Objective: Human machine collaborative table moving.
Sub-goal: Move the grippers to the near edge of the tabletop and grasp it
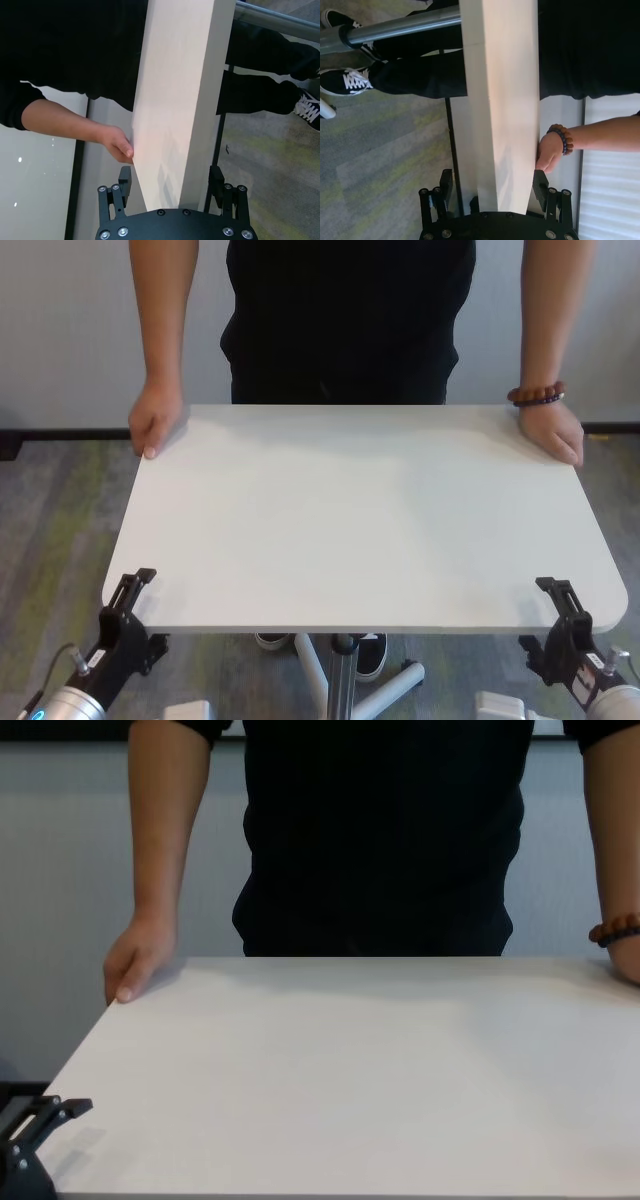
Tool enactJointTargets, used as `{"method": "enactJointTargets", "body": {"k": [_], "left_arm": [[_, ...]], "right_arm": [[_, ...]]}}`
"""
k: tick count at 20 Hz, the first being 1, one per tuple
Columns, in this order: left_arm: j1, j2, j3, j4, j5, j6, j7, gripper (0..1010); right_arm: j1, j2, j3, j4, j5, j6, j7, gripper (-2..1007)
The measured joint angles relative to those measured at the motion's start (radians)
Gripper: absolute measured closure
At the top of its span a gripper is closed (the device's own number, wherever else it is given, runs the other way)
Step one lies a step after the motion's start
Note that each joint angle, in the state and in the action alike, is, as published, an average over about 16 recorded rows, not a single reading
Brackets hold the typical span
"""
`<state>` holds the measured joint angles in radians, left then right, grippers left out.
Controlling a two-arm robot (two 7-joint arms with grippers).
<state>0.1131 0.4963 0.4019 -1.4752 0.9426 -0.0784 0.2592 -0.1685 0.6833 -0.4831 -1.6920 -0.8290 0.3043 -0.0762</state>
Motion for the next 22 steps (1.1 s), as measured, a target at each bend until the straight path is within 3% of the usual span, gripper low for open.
{"method": "enactJointTargets", "body": {"k": [11,22], "left_arm": [[0.000,-0.005,-0.005,-0.001,-0.002,0.002,-0.006,8],[-0.002,-0.006,-0.006,0.001,-0.005,0.000,-0.011,8]], "right_arm": [[0.043,-0.030,-0.029,0.044,-0.112,0.027,0.006,0],[0.045,-0.054,-0.018,0.061,-0.160,0.035,0.000,0]]}}
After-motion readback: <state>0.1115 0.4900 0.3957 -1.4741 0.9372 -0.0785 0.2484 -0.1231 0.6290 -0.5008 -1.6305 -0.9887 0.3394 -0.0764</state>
